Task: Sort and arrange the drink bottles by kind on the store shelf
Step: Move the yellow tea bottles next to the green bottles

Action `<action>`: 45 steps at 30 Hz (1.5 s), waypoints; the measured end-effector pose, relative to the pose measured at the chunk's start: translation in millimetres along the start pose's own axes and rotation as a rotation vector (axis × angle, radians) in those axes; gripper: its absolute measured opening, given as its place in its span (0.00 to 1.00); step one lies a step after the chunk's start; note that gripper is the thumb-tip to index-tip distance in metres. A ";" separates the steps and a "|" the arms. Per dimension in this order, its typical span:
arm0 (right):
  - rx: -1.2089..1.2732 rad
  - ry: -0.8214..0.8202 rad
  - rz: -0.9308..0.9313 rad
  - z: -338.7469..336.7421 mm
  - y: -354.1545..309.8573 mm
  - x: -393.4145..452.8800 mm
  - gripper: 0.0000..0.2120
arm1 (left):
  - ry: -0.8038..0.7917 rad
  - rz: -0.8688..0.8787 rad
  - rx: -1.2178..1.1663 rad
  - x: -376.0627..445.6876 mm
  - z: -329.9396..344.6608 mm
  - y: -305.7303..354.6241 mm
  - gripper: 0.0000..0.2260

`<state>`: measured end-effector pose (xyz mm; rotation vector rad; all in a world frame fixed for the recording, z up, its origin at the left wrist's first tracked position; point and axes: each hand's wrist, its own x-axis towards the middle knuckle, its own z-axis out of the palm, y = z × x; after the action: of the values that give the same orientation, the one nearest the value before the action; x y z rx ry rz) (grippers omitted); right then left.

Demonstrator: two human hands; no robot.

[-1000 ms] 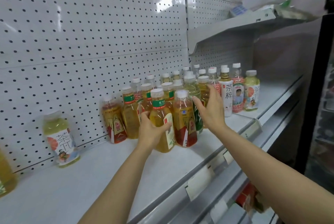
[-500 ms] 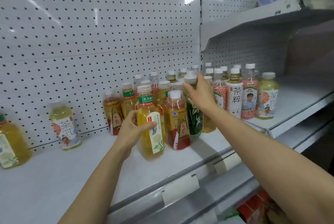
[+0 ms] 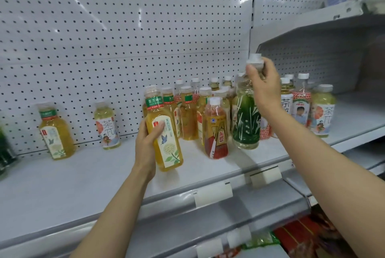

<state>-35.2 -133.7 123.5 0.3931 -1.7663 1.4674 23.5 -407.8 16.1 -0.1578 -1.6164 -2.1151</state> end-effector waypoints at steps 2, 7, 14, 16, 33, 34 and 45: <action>0.008 0.012 -0.009 -2.2 -15.2 -9.1 0.13 | 0.013 0.010 -0.067 -5.7 -8.2 6.3 0.11; 0.071 -0.048 0.035 17.5 -46.6 -47.7 0.13 | 0.042 0.042 -0.039 -23.6 -34.8 30.0 0.10; 0.138 -0.103 0.096 83.8 -84.6 -122.2 0.18 | 0.037 0.066 0.079 -63.1 -102.9 74.2 0.16; 0.184 -0.119 0.105 106.3 -97.3 -142.5 0.18 | 0.049 0.057 0.098 -72.0 -126.5 82.4 0.24; 0.511 -0.373 0.084 287.0 -162.5 -195.3 0.13 | 0.366 0.134 0.229 -81.4 -277.4 125.8 0.29; 0.531 -0.385 0.088 297.0 -163.6 -197.8 0.13 | 0.393 0.145 0.231 -81.5 -284.9 128.2 0.28; 0.558 -0.519 0.100 423.1 -196.0 -246.6 0.15 | 0.596 0.202 0.301 -82.0 -382.0 156.0 0.15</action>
<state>97.6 -641.4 69.8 1.0634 -1.7409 2.0639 235.1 -771.4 9.3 0.3599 -1.4478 -1.5410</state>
